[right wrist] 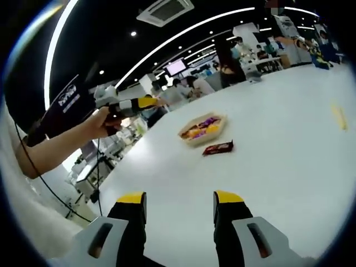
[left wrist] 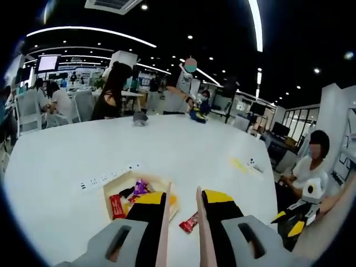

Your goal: Place the target food into the container with the food tongs after gripping and lifting it, then release it inside without dropping or visibly crushing the food.

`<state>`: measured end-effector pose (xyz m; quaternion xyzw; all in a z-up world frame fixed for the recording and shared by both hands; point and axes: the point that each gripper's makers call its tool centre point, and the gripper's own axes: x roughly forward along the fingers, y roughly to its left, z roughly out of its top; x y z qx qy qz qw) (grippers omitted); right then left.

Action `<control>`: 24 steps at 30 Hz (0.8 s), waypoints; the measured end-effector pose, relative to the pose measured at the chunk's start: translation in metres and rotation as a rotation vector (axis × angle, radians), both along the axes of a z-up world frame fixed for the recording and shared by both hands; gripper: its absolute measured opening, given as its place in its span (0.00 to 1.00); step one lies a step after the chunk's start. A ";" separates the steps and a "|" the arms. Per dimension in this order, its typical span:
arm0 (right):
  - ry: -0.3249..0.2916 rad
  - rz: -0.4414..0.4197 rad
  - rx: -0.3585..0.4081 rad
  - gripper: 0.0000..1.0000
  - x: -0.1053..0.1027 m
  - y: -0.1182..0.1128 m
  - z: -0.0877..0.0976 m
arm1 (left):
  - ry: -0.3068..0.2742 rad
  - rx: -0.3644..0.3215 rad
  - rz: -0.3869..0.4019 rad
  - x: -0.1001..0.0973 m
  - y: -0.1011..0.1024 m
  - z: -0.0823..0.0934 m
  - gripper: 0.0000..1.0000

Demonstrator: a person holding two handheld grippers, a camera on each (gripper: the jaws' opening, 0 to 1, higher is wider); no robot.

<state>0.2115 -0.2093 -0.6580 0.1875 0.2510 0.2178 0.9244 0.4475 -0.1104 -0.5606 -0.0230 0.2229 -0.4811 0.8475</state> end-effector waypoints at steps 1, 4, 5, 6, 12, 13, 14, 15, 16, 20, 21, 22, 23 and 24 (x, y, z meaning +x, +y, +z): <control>-0.002 0.002 0.000 0.48 0.000 0.003 0.001 | -0.001 0.000 -0.003 -0.002 0.002 0.001 0.24; -0.011 0.007 -0.005 0.48 0.000 0.004 0.006 | -0.011 -0.002 -0.013 -0.008 0.006 0.003 0.24; -0.018 -0.004 -0.006 0.48 0.002 0.000 0.008 | -0.015 -0.002 -0.013 -0.010 0.007 0.003 0.24; -0.020 -0.015 -0.001 0.48 0.003 -0.003 0.011 | -0.016 -0.003 -0.014 -0.013 0.009 0.003 0.24; -0.037 -0.034 0.009 0.48 0.006 0.002 0.017 | -0.016 -0.007 -0.013 -0.032 0.017 0.000 0.24; -0.038 -0.031 0.007 0.48 0.006 0.006 0.017 | -0.015 -0.011 -0.010 -0.034 0.018 0.000 0.24; -0.038 -0.028 0.007 0.48 0.006 0.008 0.017 | -0.015 -0.015 -0.009 -0.038 0.019 0.000 0.24; -0.038 -0.026 0.007 0.48 0.006 0.009 0.017 | -0.013 -0.024 -0.006 -0.043 0.021 0.001 0.24; -0.037 -0.024 0.006 0.48 0.007 0.011 0.018 | -0.014 -0.034 -0.003 -0.048 0.023 0.002 0.24; -0.044 -0.014 -0.004 0.48 0.008 0.016 0.020 | -0.019 -0.035 -0.007 -0.061 0.030 -0.001 0.25; -0.051 -0.013 -0.009 0.48 0.008 0.018 0.022 | -0.020 -0.032 -0.008 -0.063 0.033 -0.003 0.25; -0.054 -0.014 -0.009 0.48 0.008 0.019 0.022 | -0.023 -0.031 -0.009 -0.065 0.035 -0.004 0.25; -0.055 -0.016 -0.007 0.48 0.008 0.019 0.022 | -0.024 -0.033 -0.005 -0.066 0.039 -0.006 0.25; -0.055 -0.017 -0.006 0.48 0.008 0.020 0.021 | -0.022 -0.037 -0.002 -0.066 0.040 -0.007 0.25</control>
